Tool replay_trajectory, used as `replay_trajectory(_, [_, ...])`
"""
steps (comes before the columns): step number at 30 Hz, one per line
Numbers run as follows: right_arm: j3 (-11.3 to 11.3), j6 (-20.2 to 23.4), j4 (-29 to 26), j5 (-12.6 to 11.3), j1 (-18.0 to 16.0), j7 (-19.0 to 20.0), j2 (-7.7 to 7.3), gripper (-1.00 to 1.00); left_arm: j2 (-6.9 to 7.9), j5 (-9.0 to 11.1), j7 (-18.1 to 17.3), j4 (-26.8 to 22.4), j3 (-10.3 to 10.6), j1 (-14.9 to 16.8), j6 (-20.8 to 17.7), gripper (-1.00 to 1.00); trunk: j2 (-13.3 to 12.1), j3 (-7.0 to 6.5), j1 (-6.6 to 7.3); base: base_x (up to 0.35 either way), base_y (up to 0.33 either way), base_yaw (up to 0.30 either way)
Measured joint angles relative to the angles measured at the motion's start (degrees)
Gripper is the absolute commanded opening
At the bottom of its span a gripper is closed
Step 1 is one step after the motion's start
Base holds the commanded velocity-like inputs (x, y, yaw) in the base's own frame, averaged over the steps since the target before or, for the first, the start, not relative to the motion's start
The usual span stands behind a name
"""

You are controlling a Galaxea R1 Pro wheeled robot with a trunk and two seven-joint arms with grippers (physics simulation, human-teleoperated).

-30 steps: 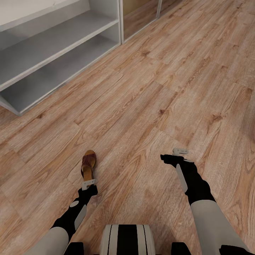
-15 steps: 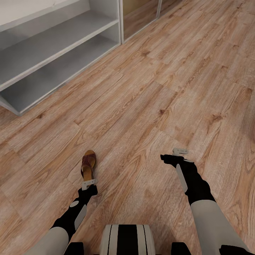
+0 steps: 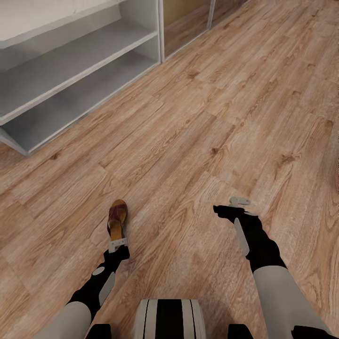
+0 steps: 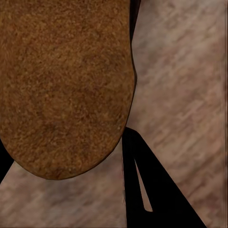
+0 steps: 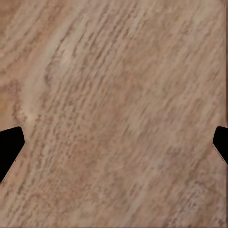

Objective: Pick up the two gym shoes and the two sandals from the corridor floor and place them onto the hallstand (shoe rack) in the corridor, making sure they are on the rack and not on the floor. Arrange them so the two gym shoes are next to each other and the two sandals are next to each other.

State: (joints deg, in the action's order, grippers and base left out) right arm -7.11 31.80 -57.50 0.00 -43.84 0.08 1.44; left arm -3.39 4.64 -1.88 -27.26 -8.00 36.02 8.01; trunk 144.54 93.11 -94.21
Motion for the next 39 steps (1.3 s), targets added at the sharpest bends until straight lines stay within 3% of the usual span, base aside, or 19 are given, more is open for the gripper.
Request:
replay_trajectory(9, [0.0, 0.0, 0.1, 0.0, 0.0, 0.0, 0.00, 1.00, 0.00, 0.0, 0.1, -1.2, -0.1, 0.0, -0.1, -1.00, -0.1, -2.00, 0.23, 0.000, 0.000, 0.000])
replay_trajectory(15, [0.0, 0.0, 0.1, 0.1, 0.0, 0.0, 0.00, 1.00, 0.01, 0.0, 0.2, -6.7, -0.2, 0.0, -1.1, -1.00, -0.2, -3.33, 0.39, 0.000, 0.000, 0.000])
replay_trajectory(19, [0.0, -0.1, 0.0, 0.2, 0.0, 0.0, 0.00, 1.00, 0.01, 0.0, 0.2, -10.5, -0.2, 0.0, -6.0, -1.00, -0.3, -4.21, 0.49, 0.000, 0.000, 0.000])
replay_trajectory(20, [0.0, -0.1, -0.1, 0.2, 0.0, 0.0, 0.03, 1.00, 0.07, -0.1, 0.2, -15.0, -0.1, 0.0, -10.4, -1.00, -0.3, -4.44, 0.52, 0.000, 0.000, 0.000])
replay_trajectory(23, [0.0, -0.1, -0.1, 0.2, 0.0, 0.0, 0.12, 1.00, 0.02, -0.2, 0.2, -19.3, 0.2, 0.0, -16.4, -1.00, -0.3, -5.11, 0.59, 0.000, 0.000, 0.000])
replay_trajectory(39, [0.0, -0.2, -0.2, 0.2, 0.0, 0.0, 0.32, 1.00, -0.40, 0.0, 0.1, -19.2, 0.4, 0.0, -17.1, -1.00, -0.5, -9.95, 1.01, 0.000, 0.000, 0.000])
